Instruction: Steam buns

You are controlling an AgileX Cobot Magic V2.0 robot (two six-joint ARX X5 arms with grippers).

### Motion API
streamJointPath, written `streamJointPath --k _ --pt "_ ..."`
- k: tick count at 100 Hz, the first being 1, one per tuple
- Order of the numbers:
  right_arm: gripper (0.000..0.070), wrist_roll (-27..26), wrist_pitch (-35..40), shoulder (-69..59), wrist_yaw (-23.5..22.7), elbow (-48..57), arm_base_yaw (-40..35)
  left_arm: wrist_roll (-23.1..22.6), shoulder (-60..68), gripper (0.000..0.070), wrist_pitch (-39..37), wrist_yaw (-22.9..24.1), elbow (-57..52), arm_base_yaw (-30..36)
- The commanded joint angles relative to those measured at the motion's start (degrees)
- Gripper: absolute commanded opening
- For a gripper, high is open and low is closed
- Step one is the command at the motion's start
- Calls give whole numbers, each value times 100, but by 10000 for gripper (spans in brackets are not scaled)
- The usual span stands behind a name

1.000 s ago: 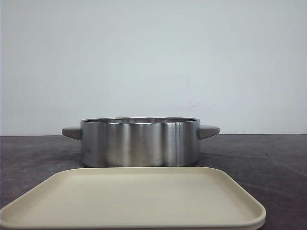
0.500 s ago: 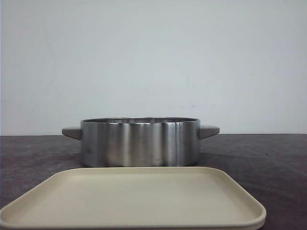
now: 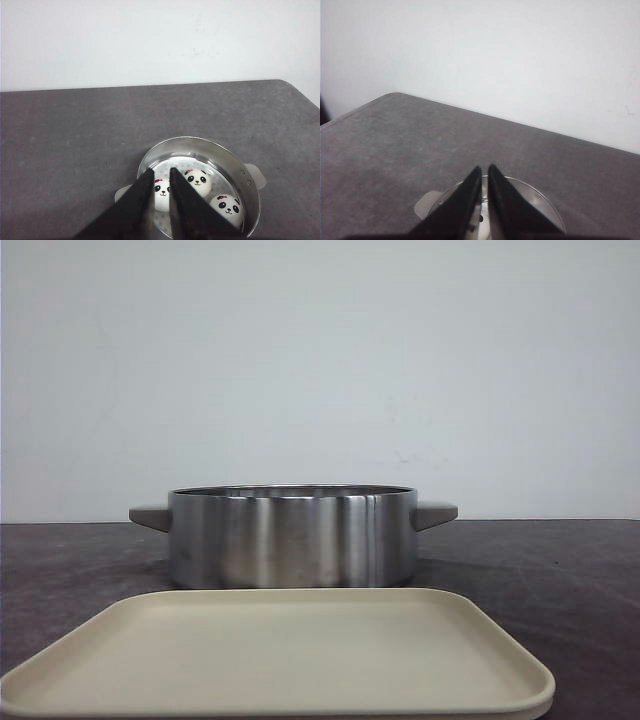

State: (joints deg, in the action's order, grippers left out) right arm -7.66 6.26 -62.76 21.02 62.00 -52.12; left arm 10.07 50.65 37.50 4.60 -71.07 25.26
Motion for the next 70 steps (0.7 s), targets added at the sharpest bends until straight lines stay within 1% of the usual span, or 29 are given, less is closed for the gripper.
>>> streamJointPath --k 1,3,9,18,24,30,43,46,51,62,70 --pt "15 37 55 4 20 105 -31 -35 31 6 -68 13 -50 22" --pt "15 9 197 63 144 92 46 -35 31 6 -68 13 -50 22" --pt "15 55 503 238 221 26 260 -35 31 6 -68 13 -50 22" --pt "15 345 636 708 -109 -372 629 -35 28 6 -68 13 -50 22" --pt "15 573 439 1137 -361 -852 922 -35 24 6 -68 13 -50 22" --pt "15 708 66 1620 -599 -1456 1252 -35 26 6 -68 13 -50 22" --pt "15 723 -848 2774 -938 -2920 2109 -35 26 6 -68 13 -50 22" --pt "15 723 -966 2988 -986 -3178 2288 -35 24 6 -68 13 -50 22" --pt "15 723 -1088 3401 -1108 -3641 2649 -35 24 6 -68 13 -50 22" --pt "15 710 -1093 4277 -1370 -4513 3462 -35 26 6 -68 13 -50 22" --pt "15 660 -1091 4802 -1401 -5056 3971 -35 26 6 -68 13 -50 22"
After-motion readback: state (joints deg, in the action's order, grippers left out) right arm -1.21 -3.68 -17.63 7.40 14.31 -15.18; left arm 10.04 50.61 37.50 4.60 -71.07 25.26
